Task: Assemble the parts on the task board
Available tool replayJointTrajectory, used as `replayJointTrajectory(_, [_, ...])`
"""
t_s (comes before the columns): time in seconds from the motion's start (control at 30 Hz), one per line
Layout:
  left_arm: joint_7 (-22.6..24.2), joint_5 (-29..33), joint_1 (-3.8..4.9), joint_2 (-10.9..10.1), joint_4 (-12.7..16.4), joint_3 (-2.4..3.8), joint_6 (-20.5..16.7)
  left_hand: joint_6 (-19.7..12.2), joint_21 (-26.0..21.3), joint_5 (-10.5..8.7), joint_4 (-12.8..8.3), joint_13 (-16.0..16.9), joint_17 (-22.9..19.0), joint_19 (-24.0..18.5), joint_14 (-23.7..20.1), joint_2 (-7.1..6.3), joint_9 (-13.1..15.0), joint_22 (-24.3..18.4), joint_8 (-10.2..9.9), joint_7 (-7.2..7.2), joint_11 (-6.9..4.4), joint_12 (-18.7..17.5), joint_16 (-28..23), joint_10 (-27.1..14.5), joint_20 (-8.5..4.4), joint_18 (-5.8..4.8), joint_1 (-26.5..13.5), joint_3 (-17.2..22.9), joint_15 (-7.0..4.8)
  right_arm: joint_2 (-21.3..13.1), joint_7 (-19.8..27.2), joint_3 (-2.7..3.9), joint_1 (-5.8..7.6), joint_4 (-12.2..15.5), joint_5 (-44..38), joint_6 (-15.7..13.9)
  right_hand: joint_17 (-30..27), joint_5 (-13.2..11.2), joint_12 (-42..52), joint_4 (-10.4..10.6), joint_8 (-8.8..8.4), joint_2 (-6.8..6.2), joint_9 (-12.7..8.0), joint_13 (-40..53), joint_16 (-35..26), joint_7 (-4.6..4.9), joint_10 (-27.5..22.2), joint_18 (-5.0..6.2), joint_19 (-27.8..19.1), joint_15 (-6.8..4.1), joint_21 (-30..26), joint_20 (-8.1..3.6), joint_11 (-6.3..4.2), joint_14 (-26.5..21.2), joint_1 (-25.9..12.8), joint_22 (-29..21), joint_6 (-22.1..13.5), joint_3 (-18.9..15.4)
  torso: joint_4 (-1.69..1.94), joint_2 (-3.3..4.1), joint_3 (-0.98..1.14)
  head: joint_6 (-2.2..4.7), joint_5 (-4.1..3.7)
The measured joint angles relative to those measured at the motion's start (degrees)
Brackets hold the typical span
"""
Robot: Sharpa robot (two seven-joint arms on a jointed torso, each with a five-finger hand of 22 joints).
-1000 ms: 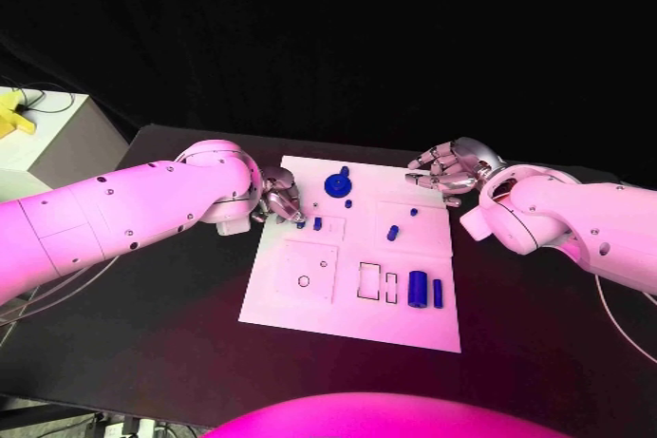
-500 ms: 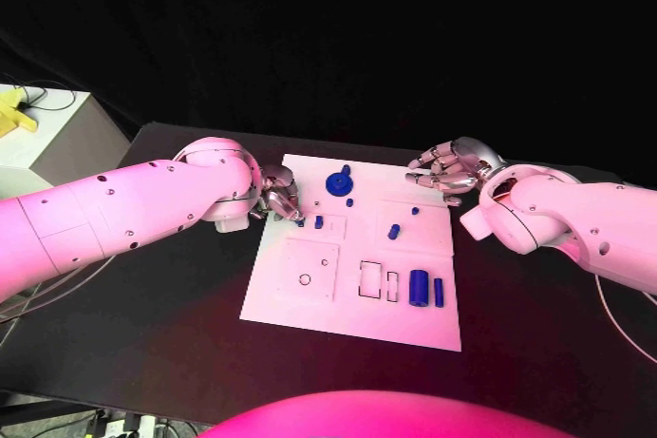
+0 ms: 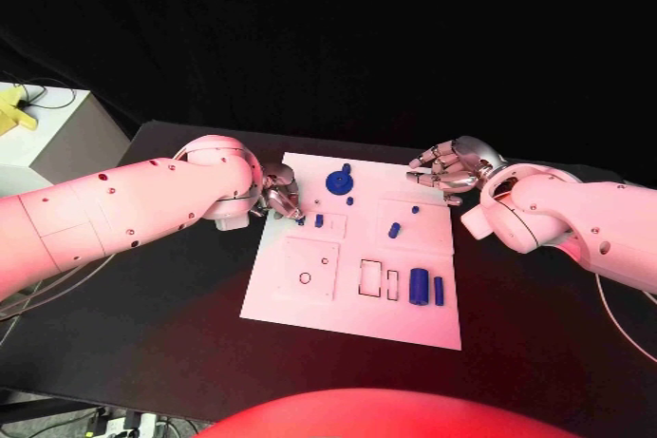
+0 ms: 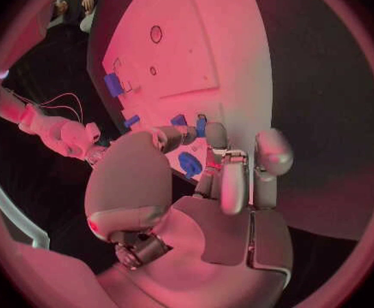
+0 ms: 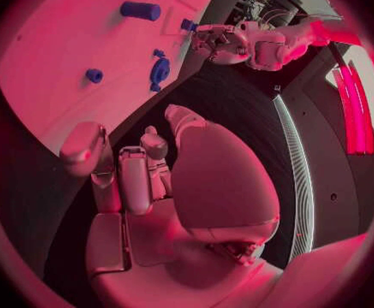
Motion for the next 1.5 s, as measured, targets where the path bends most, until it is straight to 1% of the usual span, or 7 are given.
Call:
replayJointTrajectory(0.53, [0.04,-0.02,0.02,0.05,0.06,-0.01,0.99,0.39,0.0,-0.03,0.0,-0.11,0.0,0.0,0.0,-0.01,0.0,-0.01,0.23,0.03,0.11,0.0,0.0,0.1,0.0,0.01,-0.02,0.0,0.0,-0.02,0.05,0.0,-0.03,0.0,0.02,0.0,0.0,0.0,0.0,0.0,0.0,0.0,0.0,0.0,0.0,0.0,0.0,0.0,0.0,0.0,0.0,0.0,0.0,0.0,0.0,0.0,0.0,0.0,0.01,-0.01,0.06,-0.17,0.02])
replayJointTrajectory(1.03, [0.07,-0.11,0.02,0.36,-0.3,-0.01,1.36,0.4,-0.02,0.18,0.0,-0.26,0.0,0.0,0.0,-0.04,0.01,-0.02,0.22,0.02,0.2,0.0,0.0,0.18,0.0,0.01,-0.04,0.0,0.0,-0.08,0.09,0.0,-0.05,0.0,0.06,0.0,0.0,0.0,0.0,0.0,0.0,0.0,0.0,0.0,0.0,0.0,0.0,0.0,0.0,0.0,0.0,0.0,0.0,0.0,0.0,0.0,0.0,0.0,-0.05,0.0,0.07,-0.06,0.19])
replayJointTrajectory(1.1, [0.07,-0.16,0.02,0.51,-0.51,-0.02,1.36,0.41,-0.02,0.18,0.0,-0.26,0.0,0.0,0.0,-0.1,0.89,-0.02,0.21,0.01,0.2,0.0,0.0,0.19,0.0,0.01,-0.11,0.0,0.0,-0.09,0.1,0.0,-0.05,0.01,0.07,0.0,0.0,0.0,0.0,0.0,0.0,0.0,0.0,0.0,0.0,0.0,0.0,0.0,0.0,0.0,0.0,0.0,0.0,0.0,0.0,0.0,0.0,0.0,-0.07,0.01,0.06,-0.06,0.19])
replayJointTrajectory(1.17, [0.04,-0.22,0.02,0.66,-0.69,-0.02,1.36,0.41,-0.02,0.18,0.0,-0.26,0.0,0.0,0.0,-0.18,0.92,-0.02,0.18,0.0,0.21,0.0,0.0,0.19,0.0,0.0,-0.19,0.0,0.0,-0.09,0.1,0.0,-0.05,0.02,0.07,0.0,0.0,0.0,0.0,0.0,0.0,0.0,0.0,0.0,0.0,0.0,0.0,0.0,0.0,0.0,0.0,0.0,0.0,0.0,0.0,0.0,0.0,0.0,-0.07,0.01,0.06,-0.05,0.19])
replayJointTrajectory(1.27, [0.0,-0.29,0.05,0.94,-0.93,-0.01,1.38,0.42,-0.03,0.18,0.0,-0.2,0.0,0.0,0.0,-0.23,3.01,-0.03,0.16,0.0,0.21,0.0,0.0,0.19,0.0,0.01,-0.16,0.0,0.0,-0.09,0.11,0.0,-0.06,0.03,0.08,0.0,0.0,0.0,0.0,0.0,0.0,0.0,0.0,0.0,0.0,0.0,0.0,0.0,0.0,0.0,0.0,0.0,0.0,0.0,0.0,0.0,0.0,0.0,-0.07,0.01,0.06,-0.03,0.2])
replayJointTrajectory(1.33, [-0.06,-0.35,0.09,1.23,-1.15,0.0,1.42,0.53,-0.03,0.18,0.0,-0.18,0.0,-0.01,0.0,-0.36,3.64,0.01,0.16,-0.12,0.23,0.0,0.0,0.21,0.0,0.01,-0.03,0.0,0.0,-0.09,0.11,0.0,-0.06,0.04,0.08,0.0,0.0,0.0,0.0,0.0,0.0,0.0,0.0,0.0,0.0,0.0,0.0,0.0,0.0,0.0,0.0,0.0,0.0,0.0,0.0,0.0,0.0,0.0,-0.03,0.02,0.05,-0.02,0.15])
replayJointTrajectory(1.5, [-0.2,-0.42,0.19,1.81,-1.69,-0.01,1.68,0.82,-0.03,0.18,0.0,-0.18,0.0,-0.01,0.0,-0.41,3.72,0.05,0.15,-0.38,0.41,-0.19,0.0,0.39,0.0,0.01,0.04,0.0,0.0,-0.08,0.12,0.01,-0.06,0.08,0.09,0.0,0.0,0.0,0.0,0.0,0.0,0.0,0.0,0.0,0.0,0.0,0.0,0.0,0.0,0.0,0.0,0.0,0.0,0.0,0.0,0.0,0.0,0.0,-0.03,0.02,0.03,-0.13,0.05])
